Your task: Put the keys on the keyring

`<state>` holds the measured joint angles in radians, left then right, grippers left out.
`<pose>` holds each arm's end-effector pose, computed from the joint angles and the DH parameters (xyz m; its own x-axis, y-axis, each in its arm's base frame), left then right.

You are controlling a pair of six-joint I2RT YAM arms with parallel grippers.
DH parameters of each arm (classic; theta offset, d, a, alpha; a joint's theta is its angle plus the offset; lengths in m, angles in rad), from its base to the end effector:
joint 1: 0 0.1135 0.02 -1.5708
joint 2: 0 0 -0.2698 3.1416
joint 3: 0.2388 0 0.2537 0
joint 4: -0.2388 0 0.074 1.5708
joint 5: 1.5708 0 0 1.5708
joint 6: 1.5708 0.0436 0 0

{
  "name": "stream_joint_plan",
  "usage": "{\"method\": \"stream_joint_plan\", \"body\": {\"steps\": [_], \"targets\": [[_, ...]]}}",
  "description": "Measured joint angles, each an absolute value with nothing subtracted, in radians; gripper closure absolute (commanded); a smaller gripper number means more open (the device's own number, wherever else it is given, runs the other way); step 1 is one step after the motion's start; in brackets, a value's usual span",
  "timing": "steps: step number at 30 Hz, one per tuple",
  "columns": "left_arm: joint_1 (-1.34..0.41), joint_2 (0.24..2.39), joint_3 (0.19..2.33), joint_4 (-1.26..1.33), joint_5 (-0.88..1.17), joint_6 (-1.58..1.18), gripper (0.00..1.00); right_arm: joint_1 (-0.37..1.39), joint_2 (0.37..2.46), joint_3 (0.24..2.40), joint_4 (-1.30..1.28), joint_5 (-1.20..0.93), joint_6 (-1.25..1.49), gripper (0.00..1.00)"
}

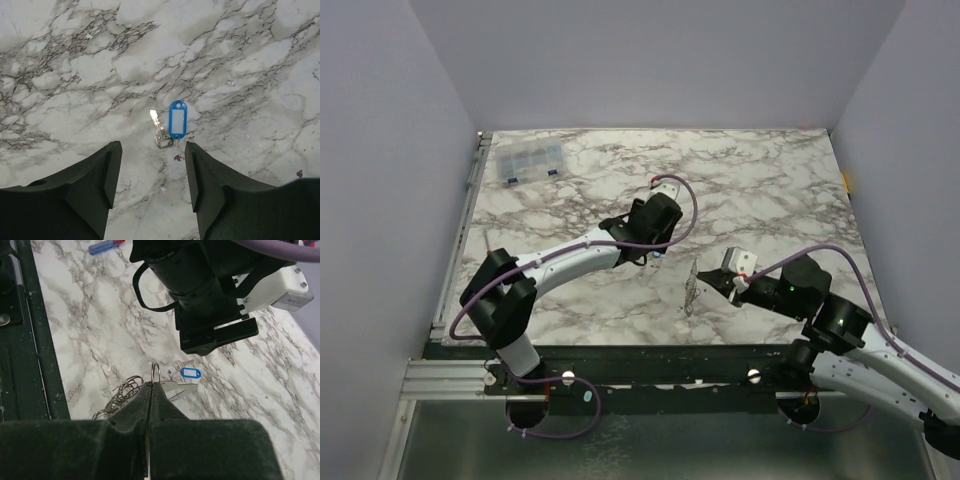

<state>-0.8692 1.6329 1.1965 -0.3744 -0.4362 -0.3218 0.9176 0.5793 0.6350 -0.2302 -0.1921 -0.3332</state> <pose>0.2488 -0.2659 0.2507 -0.6034 0.2699 -0.7504 0.3306 0.9410 0.0726 0.0858 0.1258 0.3146 0.1926 -0.2766 -0.9415 -0.8792 0.3776 -0.2908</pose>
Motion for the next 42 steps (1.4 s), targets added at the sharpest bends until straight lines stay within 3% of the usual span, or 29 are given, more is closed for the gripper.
{"method": "stream_joint_plan", "body": {"steps": [5, 8, 20, 32, 42], "targets": [[-0.865, 1.654, 1.193, -0.331, -0.367, -0.174, 0.35, 0.918, 0.552, 0.636, -0.265, -0.177, -0.333, 0.99], [-0.851, 1.627, 1.124, -0.270, -0.293, 0.025, 0.45, 0.918, 0.530, 0.636, -0.281, -0.173, -0.334, 1.00], [-0.740, 1.584, 1.014, -0.173, 0.115, 0.538, 0.46, 0.918, 0.508, 0.636, -0.294, -0.165, -0.332, 0.99], [-0.602, 1.598, 0.939, -0.019, 0.400, 0.617, 0.43, 0.918, 0.435, 0.636, -0.334, -0.131, -0.316, 1.00], [-0.593, 1.636, 0.917, 0.091, 0.503, 0.574, 0.45, 0.918, 0.408, 0.636, -0.345, -0.123, -0.314, 0.99]]}}
